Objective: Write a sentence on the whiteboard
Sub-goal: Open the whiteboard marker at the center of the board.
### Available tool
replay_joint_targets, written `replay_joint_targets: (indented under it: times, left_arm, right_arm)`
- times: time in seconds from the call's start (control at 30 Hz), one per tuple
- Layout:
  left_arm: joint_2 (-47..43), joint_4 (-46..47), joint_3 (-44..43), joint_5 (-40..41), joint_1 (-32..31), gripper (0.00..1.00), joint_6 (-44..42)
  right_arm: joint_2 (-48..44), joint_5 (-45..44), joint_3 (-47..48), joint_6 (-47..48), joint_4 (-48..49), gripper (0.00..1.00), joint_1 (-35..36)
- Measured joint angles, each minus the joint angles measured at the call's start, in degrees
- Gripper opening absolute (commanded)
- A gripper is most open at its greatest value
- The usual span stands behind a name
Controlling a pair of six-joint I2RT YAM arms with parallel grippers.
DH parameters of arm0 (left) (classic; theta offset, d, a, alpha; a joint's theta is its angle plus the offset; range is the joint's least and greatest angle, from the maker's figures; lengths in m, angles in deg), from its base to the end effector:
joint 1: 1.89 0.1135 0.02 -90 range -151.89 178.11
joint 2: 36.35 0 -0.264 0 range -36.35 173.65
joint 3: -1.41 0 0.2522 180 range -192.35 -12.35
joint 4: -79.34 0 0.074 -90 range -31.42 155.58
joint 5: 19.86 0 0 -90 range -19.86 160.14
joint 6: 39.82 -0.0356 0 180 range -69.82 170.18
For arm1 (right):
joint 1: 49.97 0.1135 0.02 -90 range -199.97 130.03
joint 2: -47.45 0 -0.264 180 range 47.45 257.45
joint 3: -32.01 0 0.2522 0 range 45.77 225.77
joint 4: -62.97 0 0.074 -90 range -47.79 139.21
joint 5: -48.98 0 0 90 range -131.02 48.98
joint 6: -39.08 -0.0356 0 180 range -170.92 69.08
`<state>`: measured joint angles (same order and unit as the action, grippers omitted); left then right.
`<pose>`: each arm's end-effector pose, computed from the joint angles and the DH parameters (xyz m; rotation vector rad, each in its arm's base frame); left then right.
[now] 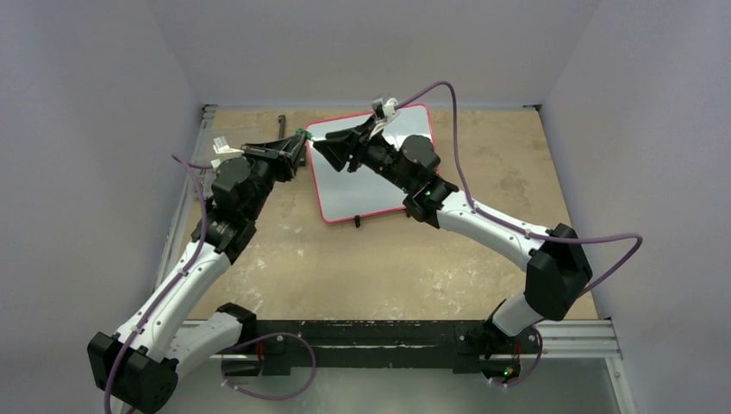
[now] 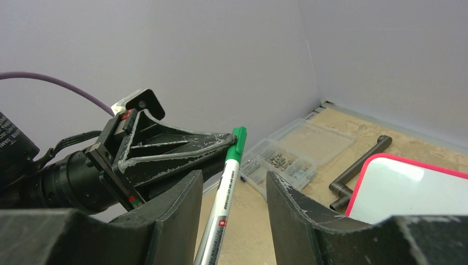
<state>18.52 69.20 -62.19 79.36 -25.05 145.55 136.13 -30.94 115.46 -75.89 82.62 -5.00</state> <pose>0.2105 -0.0838 0.3650 -1.1754 1.3712 -1.4358 0.2578 0.2664 0.3816 -0.4019 1.3577 1.1416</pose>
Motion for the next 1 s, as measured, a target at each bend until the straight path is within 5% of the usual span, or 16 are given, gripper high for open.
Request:
replay_joint_targets:
  times: [0.17, 0.2, 0.27, 0.37, 0.7, 1.0]
  left_arm:
    - [-0.66, 0.85, 0.22, -2.05, 0.26, 0.12, -1.99]
    - [-1.03, 1.31, 0.55, -2.51, 0.26, 0.19, -2.54]
    - [-2.05, 2.14, 1.77, -3.10, 0.26, 0.47, -3.61]
    - [-3.61, 3.58, 4.28, -3.04, 0.87, 0.69, -4.76]
    - [-4.87, 5.77, 6.34, -5.55, 2.93, 0.62, -7.13]
    - [1.42, 12.00, 5.44, -22.08, 10.03, 0.58, -9.57]
  right_arm:
    - [-1.70, 0.46, -1.31, -0.13, 0.09, 0.00, 0.02]
    - [-2.10, 0.90, -1.73, -0.33, 0.13, 0.00, 0.02]
    - [-2.60, 2.10, -2.34, -0.76, 0.44, 0.00, 0.02]
    - [-2.99, 3.23, -2.99, -1.60, 0.66, 0.00, -0.11]
    - [-2.99, 6.73, -4.26, -7.56, 2.86, 0.00, -2.10]
    - [-2.99, 16.50, -4.46, -12.74, 7.76, 0.00, -5.03]
